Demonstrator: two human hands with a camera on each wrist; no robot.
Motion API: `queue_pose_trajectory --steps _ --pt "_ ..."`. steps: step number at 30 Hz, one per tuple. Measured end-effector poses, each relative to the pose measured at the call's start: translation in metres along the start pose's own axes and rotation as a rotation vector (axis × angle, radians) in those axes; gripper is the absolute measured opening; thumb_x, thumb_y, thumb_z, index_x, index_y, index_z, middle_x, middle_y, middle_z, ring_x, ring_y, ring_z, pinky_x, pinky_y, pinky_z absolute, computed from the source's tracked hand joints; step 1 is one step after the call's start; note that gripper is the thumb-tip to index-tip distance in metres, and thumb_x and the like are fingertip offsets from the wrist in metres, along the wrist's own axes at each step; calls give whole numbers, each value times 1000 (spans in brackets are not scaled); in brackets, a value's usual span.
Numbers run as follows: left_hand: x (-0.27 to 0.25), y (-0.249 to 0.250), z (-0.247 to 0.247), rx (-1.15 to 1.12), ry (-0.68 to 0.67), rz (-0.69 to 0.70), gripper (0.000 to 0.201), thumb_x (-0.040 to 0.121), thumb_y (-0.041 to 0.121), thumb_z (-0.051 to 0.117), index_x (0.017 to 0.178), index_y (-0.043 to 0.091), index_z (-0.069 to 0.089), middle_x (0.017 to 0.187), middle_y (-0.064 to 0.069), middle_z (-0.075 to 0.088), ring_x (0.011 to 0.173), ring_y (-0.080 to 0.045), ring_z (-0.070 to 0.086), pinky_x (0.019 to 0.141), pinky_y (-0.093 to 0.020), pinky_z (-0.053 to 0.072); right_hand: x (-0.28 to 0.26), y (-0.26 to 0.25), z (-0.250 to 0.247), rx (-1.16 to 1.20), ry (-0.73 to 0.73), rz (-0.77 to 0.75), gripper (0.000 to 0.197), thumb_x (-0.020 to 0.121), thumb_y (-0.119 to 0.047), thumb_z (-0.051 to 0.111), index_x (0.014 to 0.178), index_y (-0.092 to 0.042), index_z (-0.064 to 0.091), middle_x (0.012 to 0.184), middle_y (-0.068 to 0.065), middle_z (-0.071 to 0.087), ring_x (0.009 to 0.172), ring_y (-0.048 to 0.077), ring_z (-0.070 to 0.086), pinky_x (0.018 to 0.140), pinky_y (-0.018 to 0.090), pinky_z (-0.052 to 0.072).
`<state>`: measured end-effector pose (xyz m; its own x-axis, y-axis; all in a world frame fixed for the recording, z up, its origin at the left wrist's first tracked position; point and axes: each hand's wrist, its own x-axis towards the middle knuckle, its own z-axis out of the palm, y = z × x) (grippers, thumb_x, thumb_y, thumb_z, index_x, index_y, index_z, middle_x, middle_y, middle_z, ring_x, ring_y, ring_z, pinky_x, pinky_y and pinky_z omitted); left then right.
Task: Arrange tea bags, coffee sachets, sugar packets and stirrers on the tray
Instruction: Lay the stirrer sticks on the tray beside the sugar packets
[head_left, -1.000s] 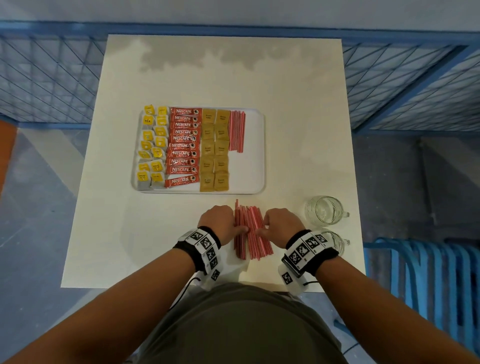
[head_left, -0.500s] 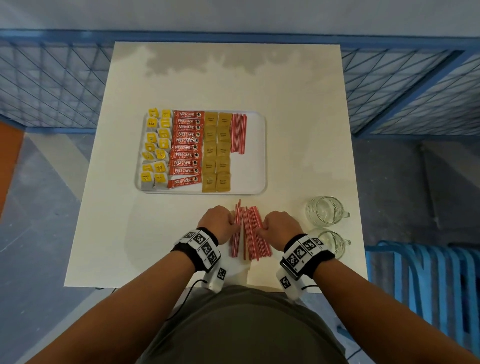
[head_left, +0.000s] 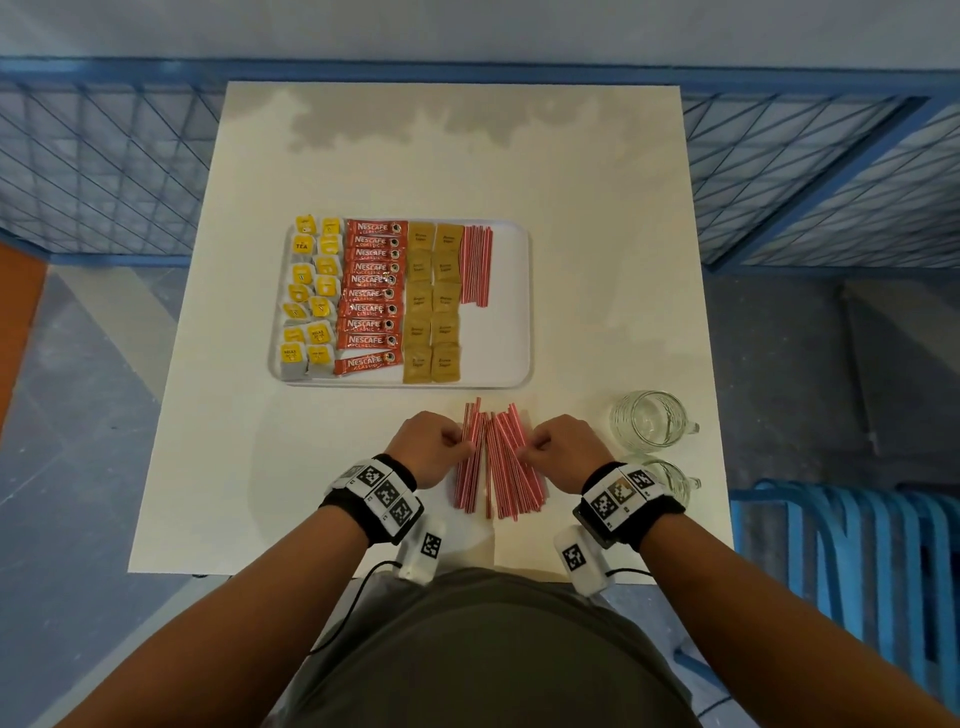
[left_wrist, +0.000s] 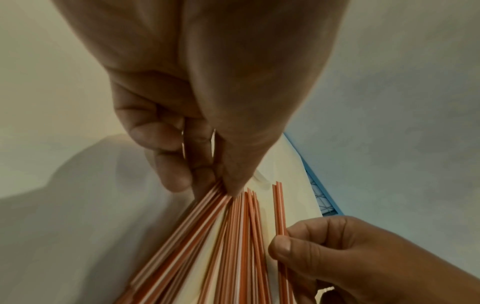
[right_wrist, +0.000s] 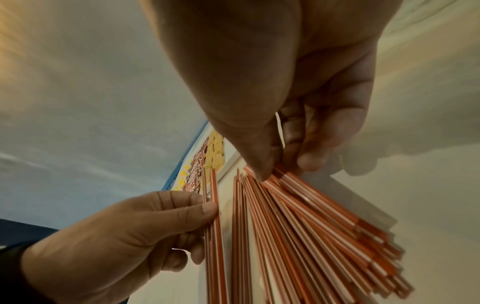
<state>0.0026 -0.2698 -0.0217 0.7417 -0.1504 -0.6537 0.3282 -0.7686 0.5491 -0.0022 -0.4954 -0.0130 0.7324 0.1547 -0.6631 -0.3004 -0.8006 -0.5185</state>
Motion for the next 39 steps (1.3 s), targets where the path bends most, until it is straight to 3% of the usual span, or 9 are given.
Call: queue_pose_trajectory --steps 6,9,13,18,21,26,29,34,39 --pt "-4 -1 -8 -71 23 39 25 93 32 68 76 14 72 67 1 71 65 -12 69 67 -26 53 5 -2 -8 62 -3 -75 47 93 -34 71 51 -18 56 48 -6 47 43 5 39 53 20 38" --pt "-4 -1 -13 -111 33 58 24 93 33 70 73 19 72 64 3 70 60 -4 66 63 -22 46 12 -8 -16 93 -34 -98 40 92 -35 72 64 -7 67 56 1 55 51 9 47 57 23 43" --pt "-3 3 -23 -164 47 103 21 93 32 70 78 19 74 67 1 72 63 -8 68 64 -23 48 25 -25 -34 134 -28 -133 33 89 -40 74 79 -9 78 75 8 73 64 23 64 69 35 55" --pt "3 4 -32 -212 69 115 21 93 31 70 79 16 74 69 -1 73 68 -16 69 72 -30 55 57 -54 -74 174 15 -122 23 92 -37 73 89 -15 82 87 -5 76 70 4 64 66 21 48" --pt "6 7 -38 -218 77 125 23 93 31 69 80 13 74 70 -2 73 69 -15 69 68 -25 52 88 -70 -97 176 94 -100 26 92 -35 73 85 -11 80 79 -6 73 64 8 62 62 23 44" --pt "17 12 -51 -236 108 120 25 94 32 67 81 11 73 72 -2 74 70 -18 70 69 -32 57 141 -92 -125 124 193 -38 24 92 -36 73 80 -15 78 73 -4 71 61 11 60 58 22 42" --pt "24 16 -57 -257 126 112 24 95 29 67 81 10 73 73 -2 74 68 -10 70 65 -24 55 172 -100 -135 153 222 28 23 88 -32 75 78 -11 79 70 -4 71 64 12 65 61 23 46" --pt "31 22 -64 -295 149 110 22 96 26 67 82 10 73 74 -2 74 64 -5 68 59 -14 51 203 -114 -138 21 235 104 28 83 -28 73 63 -16 59 61 -3 62 52 14 57 46 23 40" --pt "38 22 -63 -350 136 81 21 95 24 67 84 7 74 77 -6 75 70 -15 71 60 -20 55 217 -111 -128 -75 221 84 24 77 -28 73 61 -20 57 57 -5 62 53 15 62 46 23 41"
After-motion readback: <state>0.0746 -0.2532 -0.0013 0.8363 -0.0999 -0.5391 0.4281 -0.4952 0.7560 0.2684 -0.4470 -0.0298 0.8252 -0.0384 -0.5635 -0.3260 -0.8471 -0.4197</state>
